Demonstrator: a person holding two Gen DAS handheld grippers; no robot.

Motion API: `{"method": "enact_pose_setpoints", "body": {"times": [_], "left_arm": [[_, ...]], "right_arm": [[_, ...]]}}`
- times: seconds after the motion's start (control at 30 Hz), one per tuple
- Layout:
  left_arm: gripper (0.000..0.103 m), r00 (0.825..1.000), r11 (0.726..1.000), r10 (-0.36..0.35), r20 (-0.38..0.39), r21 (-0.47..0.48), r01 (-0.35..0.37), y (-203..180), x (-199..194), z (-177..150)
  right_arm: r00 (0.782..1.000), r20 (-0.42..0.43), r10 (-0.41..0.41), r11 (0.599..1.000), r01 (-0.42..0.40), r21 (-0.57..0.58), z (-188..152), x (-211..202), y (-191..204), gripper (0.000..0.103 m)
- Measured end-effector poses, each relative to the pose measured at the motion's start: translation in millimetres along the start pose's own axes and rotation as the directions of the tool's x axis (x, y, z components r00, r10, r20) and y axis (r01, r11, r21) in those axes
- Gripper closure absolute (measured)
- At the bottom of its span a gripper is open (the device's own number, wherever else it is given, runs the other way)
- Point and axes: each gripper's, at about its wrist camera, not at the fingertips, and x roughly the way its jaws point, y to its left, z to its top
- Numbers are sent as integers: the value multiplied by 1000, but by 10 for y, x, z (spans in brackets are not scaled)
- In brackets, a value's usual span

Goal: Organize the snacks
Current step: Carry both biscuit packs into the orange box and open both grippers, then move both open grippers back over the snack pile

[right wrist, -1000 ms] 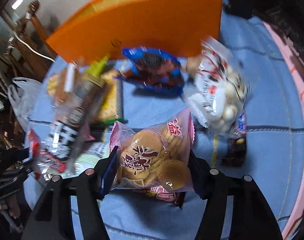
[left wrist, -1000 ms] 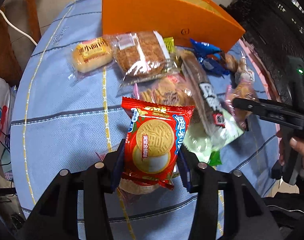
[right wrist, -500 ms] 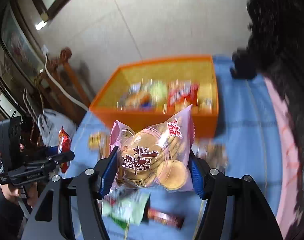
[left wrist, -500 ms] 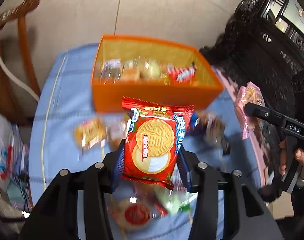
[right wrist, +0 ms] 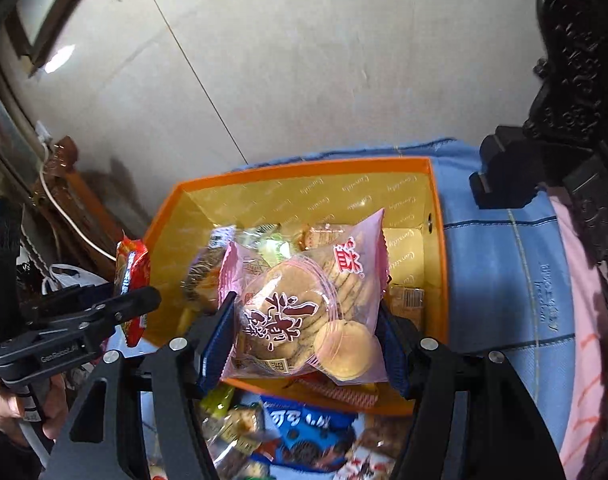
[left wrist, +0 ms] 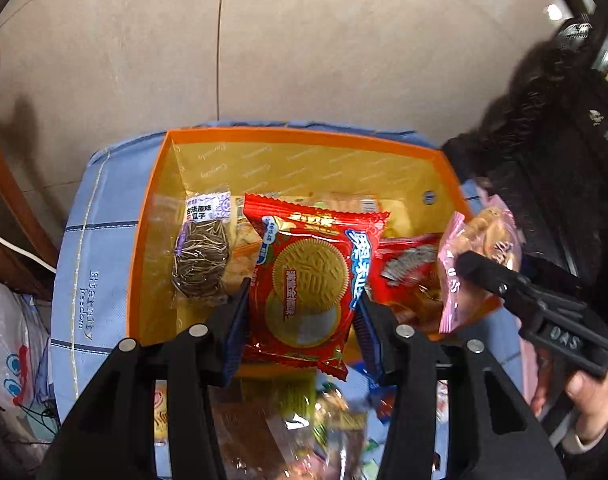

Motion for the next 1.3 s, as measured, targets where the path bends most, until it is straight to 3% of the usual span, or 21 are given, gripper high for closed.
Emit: {"method": "enact_pose_setpoints", "body": {"times": [0.03, 0.07, 0.1, 0.17, 0.27, 0.47, 0.73, 0.9, 1.03, 1.3], "left_arm": [[23, 1000, 1000, 9, -9, -15, -9, 7, 54, 19], [7, 999, 999, 37, -5, -27, -38, 21, 62, 17], [4, 996, 996, 86, 25, -34, -85, 25, 29, -1], [4, 992, 994, 108, 57, 0, -109, 12, -21, -48], [4, 992, 992, 120, 43, 30, -122, 50, -50, -130], [4, 993, 994, 106, 53, 21, -107, 148, -305, -439], [4, 995, 994, 95, -10, 63, -94, 268, -557, -1314], [4, 990, 996, 78, -118, -26, -82, 500, -466, -1943], [4, 987, 992, 48, -152, -111, -65, 627, -435, -2209], [4, 985, 988, 67, -162, -129, -89, 715, -384, -2254]], "right_arm": [[1000, -5, -8, 1000, 8, 3, -29, 61, 40, 33], [1000, -6, -12, 1000, 12, 17, -19, 98, 17, 30], [1000, 3, -8, 999, 8, 31, -34, 93, 4, 28], [999, 35, -9, 999, 7, 43, -86, 28, -32, 24], [999, 38, -8, 998, 6, 59, -199, -66, -85, 24], [999, 33, -30, 997, 27, 76, -632, -397, -153, 20], [998, -35, -61, 995, 64, 83, -1440, -696, -169, 13], [990, -124, -67, 992, 80, 103, -1982, -690, -186, 13], [985, -164, -62, 987, 84, 134, -2230, -689, -186, 13], [983, -178, -53, 989, 77, 128, -2321, -702, -95, 13]]}}
